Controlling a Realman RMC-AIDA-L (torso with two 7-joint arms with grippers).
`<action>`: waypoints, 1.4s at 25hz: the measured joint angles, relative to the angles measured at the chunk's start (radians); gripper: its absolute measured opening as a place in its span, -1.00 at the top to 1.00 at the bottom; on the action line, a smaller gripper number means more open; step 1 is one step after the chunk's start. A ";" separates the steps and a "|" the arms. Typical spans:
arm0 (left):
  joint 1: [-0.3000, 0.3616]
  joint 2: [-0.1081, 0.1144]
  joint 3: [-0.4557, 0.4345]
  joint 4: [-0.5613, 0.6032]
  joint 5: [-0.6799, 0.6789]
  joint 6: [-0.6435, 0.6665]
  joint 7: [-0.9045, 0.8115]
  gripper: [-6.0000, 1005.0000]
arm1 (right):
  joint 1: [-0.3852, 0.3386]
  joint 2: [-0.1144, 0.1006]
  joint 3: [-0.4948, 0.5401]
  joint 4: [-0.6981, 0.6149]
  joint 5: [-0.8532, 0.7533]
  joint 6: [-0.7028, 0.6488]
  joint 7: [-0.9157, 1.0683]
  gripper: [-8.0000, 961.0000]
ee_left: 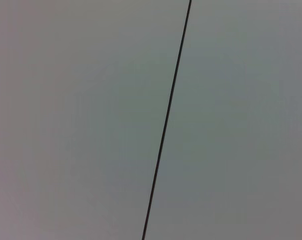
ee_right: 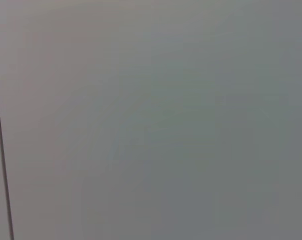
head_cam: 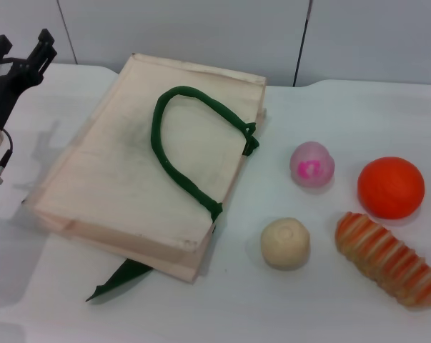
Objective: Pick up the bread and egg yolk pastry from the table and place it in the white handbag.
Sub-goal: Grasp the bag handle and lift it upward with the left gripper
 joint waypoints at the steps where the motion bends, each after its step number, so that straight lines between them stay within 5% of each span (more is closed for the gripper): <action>1: 0.000 0.000 0.000 0.000 0.000 0.000 0.000 -0.69 | 0.000 0.000 0.000 0.000 0.000 0.000 0.000 -0.84; 15: 0.000 0.000 0.003 0.000 0.001 0.003 -0.005 -0.69 | 0.001 0.000 0.000 0.000 0.000 0.000 0.000 -0.84; 23: -0.006 0.022 0.100 0.028 0.114 0.011 -0.263 -0.69 | -0.006 -0.001 0.000 0.000 0.000 0.000 0.000 -0.84; 25: -0.008 0.029 0.144 0.099 0.226 0.068 -0.484 -0.69 | -0.006 -0.001 0.000 0.000 0.000 0.000 0.000 -0.84; 35: -0.083 0.040 0.174 0.202 0.598 0.281 -0.821 -0.68 | -0.004 -0.002 -0.002 0.000 0.000 0.000 0.000 -0.84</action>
